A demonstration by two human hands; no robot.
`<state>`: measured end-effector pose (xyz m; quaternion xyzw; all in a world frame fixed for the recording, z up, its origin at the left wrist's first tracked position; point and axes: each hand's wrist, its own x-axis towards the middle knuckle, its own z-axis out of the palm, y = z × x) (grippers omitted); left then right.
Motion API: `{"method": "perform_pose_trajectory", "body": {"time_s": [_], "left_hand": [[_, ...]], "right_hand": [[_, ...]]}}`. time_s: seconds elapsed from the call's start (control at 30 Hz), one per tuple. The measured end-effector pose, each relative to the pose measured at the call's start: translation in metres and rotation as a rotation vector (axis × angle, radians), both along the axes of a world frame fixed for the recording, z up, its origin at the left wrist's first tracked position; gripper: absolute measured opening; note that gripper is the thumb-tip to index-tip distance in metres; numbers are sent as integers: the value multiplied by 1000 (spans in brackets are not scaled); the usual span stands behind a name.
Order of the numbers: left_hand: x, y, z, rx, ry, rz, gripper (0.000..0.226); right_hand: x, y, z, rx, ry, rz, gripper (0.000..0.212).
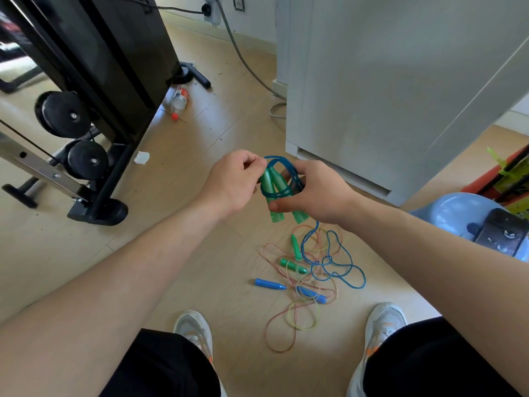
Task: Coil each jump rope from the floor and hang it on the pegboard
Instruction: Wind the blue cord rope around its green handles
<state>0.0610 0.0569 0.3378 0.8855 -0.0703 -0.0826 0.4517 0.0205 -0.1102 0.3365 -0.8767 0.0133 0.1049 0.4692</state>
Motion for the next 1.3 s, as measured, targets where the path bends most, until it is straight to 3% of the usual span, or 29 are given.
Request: {"method": "perform_pose_trajectory", "body": {"time_s": [0.1,0.23,0.4,0.7,0.97,1.1,1.3], "left_hand": [[4,2,0,-80,90,-29,28],[4,5,1,-136,148,-108,50],[5,8,-4,-91,111,-151,28],[6,14,-4,-148,264,-111,16],[5,17,2,-181,349,-127,10],[2,15,1,-212,379,-112,11],[-5,11,-1,-311,465,-73,20]], "right_hand": [[1,0,-4,-11,0,2,40],[1,-1,-3,-10,-9,24,36],[2,-1,-7,-11,-17,57,34],[11,-11,-3,-171,-14,178,38],[11,-24,1,16,53,180,21],[9,-21,1,-158,29,287,26],[8,-12,2,-385,40,280,40]]}}
